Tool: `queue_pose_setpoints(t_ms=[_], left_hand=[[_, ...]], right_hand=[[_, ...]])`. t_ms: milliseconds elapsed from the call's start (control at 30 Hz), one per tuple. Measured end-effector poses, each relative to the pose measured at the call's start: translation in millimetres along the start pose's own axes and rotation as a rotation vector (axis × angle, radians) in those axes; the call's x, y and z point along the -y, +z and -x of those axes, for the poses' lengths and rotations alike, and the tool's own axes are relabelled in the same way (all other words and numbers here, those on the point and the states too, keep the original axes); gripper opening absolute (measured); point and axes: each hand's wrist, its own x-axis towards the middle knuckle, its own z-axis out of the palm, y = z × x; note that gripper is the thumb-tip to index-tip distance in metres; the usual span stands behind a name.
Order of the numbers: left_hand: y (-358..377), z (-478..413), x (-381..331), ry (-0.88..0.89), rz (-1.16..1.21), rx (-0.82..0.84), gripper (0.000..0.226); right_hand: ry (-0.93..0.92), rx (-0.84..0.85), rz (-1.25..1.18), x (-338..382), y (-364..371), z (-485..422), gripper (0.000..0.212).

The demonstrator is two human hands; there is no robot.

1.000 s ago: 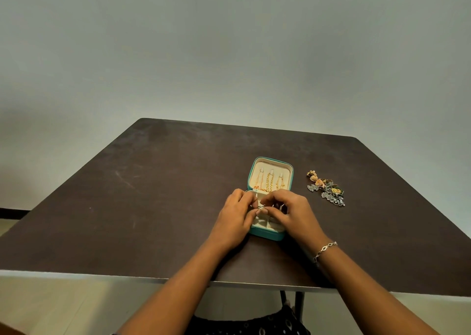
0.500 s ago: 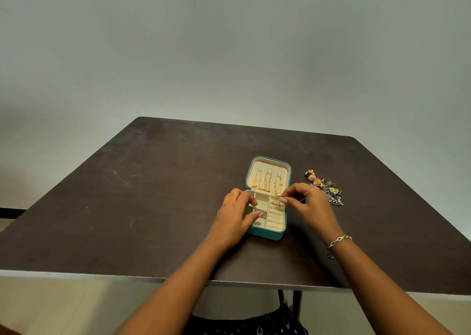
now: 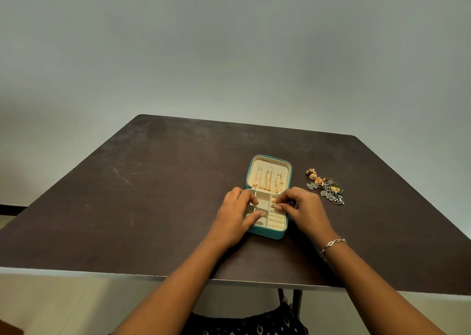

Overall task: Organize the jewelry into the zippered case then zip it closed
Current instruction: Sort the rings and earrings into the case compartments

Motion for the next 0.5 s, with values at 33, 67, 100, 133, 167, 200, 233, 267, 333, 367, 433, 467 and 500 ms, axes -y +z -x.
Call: queue_pose_setpoints(t_ms=[33,67,100,133,167,200,233,267,333,367,433,467,500], left_hand=[[-0.1,-0.2,-0.1,0.001,0.001,-0.002,0.026],[-0.3,-0.1,-0.3,0.001,0.002,-0.002,0.026],[-0.6,-0.1,-0.6,0.0,0.004,0.0,0.026],[-0.7,0.0,-0.8,-0.002,0.006,0.003,0.026],[-0.9,0.0,-1.1,-0.002,0.007,0.003,0.026],[-0.9,0.1,-1.1,-0.002,0.009,0.003,0.027],[-1.0,0.1,-1.2,-0.002,0.01,0.003,0.026],[-1.0,0.1,-1.3,-0.002,0.012,0.003,0.026],[-1.1,0.2,-1.5,-0.002,0.013,0.006,0.026],[-1.0,0.2,-1.6,-0.003,0.012,0.008,0.026],[-1.3,0.2,-1.9,-0.007,0.009,0.011,0.025],[-1.4,0.3,-2.0,-0.009,0.01,0.012,0.025],[-1.5,0.3,-2.3,-0.011,0.011,0.011,0.025]], right_hand=[[-0.002,0.003,0.005,-0.1,0.0,0.1,0.007],[-0.005,0.006,0.012,-0.1,-0.4,0.2,0.008],[-0.01,0.01,0.022,0.1,-1.2,0.4,0.008],[-0.017,0.013,0.033,0.3,-2.1,0.4,0.008],[-0.024,0.015,0.043,0.4,-3.0,0.5,0.008],[-0.03,0.017,0.052,0.7,-3.7,0.5,0.008],[-0.036,0.02,0.063,0.8,-4.4,0.7,0.009],[-0.041,0.022,0.076,1.1,-4.8,0.7,0.008],[-0.046,0.028,0.09,0.8,-4.7,0.5,0.008],[-0.045,0.033,0.091,0.6,-4.6,0.2,0.008],[-0.041,0.038,0.085,-0.3,-5.1,-0.3,0.009],[-0.041,0.03,0.077,-1.6,-5.7,-0.5,0.01],[-0.045,0.012,0.067,-3.3,-6.8,-0.6,0.012]])
